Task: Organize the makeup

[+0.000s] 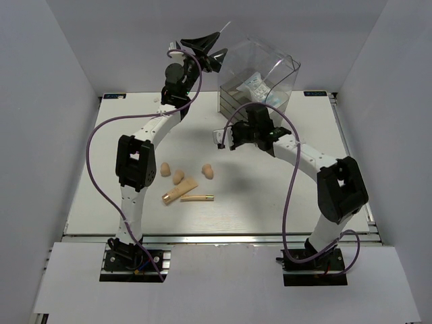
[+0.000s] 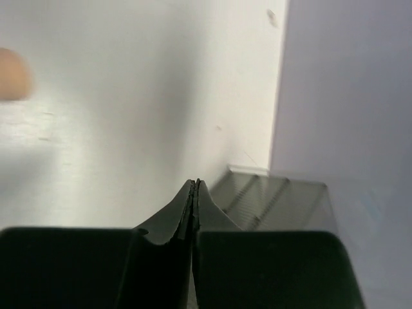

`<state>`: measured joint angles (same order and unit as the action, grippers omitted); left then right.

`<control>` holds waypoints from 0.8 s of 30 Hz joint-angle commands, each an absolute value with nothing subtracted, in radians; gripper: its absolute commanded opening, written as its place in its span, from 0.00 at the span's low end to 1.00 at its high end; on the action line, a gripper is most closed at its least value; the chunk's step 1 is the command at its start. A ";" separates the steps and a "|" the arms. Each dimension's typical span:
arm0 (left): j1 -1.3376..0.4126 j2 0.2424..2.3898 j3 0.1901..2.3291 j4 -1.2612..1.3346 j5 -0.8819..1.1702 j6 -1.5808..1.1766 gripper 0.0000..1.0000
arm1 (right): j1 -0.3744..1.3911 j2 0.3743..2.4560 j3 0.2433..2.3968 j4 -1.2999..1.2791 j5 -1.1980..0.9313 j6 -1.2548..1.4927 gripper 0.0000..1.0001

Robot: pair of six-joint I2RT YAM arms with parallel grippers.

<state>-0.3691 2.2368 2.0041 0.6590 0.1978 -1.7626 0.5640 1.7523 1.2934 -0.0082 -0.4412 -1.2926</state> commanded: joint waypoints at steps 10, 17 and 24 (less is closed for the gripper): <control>-0.359 2.100 1.692 0.749 0.221 -1.723 0.90 | 0.546 1.504 1.138 -0.459 -0.647 -1.322 0.00; -0.351 2.095 1.577 0.697 0.239 -1.649 0.90 | 0.540 1.330 0.999 -0.514 -0.664 -1.264 0.00; -0.348 2.079 1.723 0.039 0.172 -1.467 0.98 | 0.528 1.286 0.965 -0.486 -0.638 -1.158 0.00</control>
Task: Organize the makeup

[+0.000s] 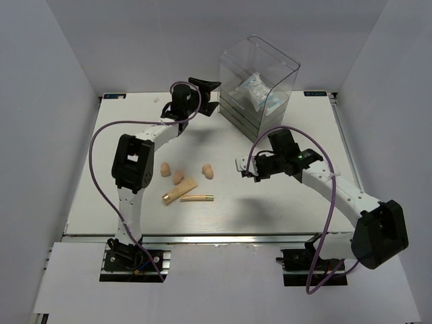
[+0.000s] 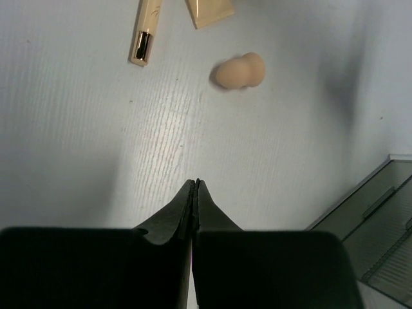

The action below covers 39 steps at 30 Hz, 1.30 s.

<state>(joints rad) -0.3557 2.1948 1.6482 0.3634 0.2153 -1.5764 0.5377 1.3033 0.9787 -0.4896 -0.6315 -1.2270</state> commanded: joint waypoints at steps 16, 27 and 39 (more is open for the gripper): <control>-0.385 2.265 1.592 0.627 0.350 -1.540 0.42 | 0.117 1.295 1.218 -0.133 -0.890 -0.278 0.04; -0.420 2.370 1.664 0.580 0.364 -1.453 0.48 | 0.035 1.302 1.183 -0.112 -0.870 -0.256 0.10; -0.436 2.456 1.778 0.534 0.316 -1.434 0.47 | 0.018 1.310 1.175 -0.095 -0.876 -0.244 0.10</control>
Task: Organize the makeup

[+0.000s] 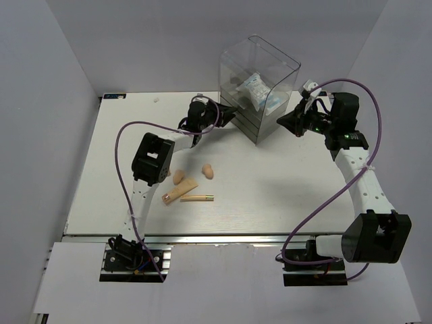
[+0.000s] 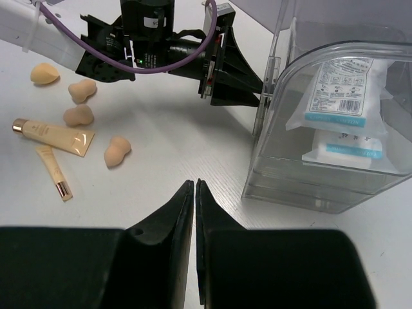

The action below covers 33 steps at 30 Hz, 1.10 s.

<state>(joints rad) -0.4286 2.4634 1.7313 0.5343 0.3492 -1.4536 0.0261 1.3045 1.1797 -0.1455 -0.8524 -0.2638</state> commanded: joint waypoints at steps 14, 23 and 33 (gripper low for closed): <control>-0.440 2.439 1.704 0.638 0.290 -1.473 0.06 | 0.015 1.310 1.169 -0.094 -0.885 -0.242 0.10; -0.391 2.225 1.384 0.713 0.261 -1.437 0.00 | 0.060 1.315 1.200 -0.253 -0.980 -0.455 0.13; -0.374 2.152 1.290 0.695 0.262 -1.430 0.33 | 0.325 1.334 1.200 -0.471 -0.818 -0.718 0.25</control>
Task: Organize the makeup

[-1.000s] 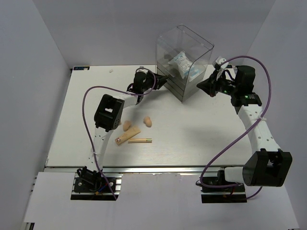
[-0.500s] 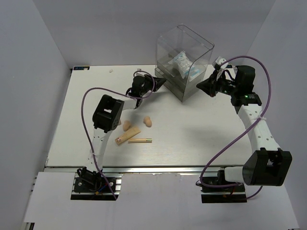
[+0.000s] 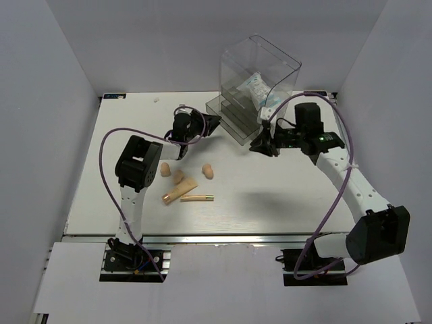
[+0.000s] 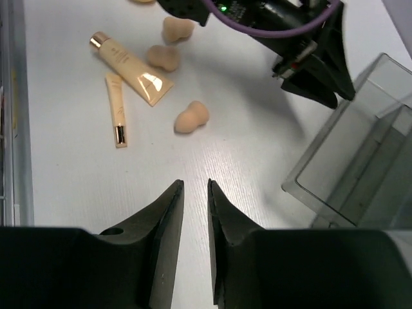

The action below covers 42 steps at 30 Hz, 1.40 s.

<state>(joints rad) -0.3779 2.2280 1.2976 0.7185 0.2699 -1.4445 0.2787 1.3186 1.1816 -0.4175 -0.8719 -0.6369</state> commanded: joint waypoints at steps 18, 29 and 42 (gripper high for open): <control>-0.103 1.556 1.059 0.112 0.115 -0.930 0.98 | 0.675 1.767 1.452 -0.488 -0.405 -0.117 0.70; 0.038 1.364 1.145 -0.527 -0.158 -0.500 0.98 | 0.758 2.134 1.735 -0.548 -0.234 0.094 0.69; 0.038 1.152 0.874 -0.597 -0.227 -0.560 0.98 | 0.766 2.194 1.743 -0.568 -0.153 -0.050 0.24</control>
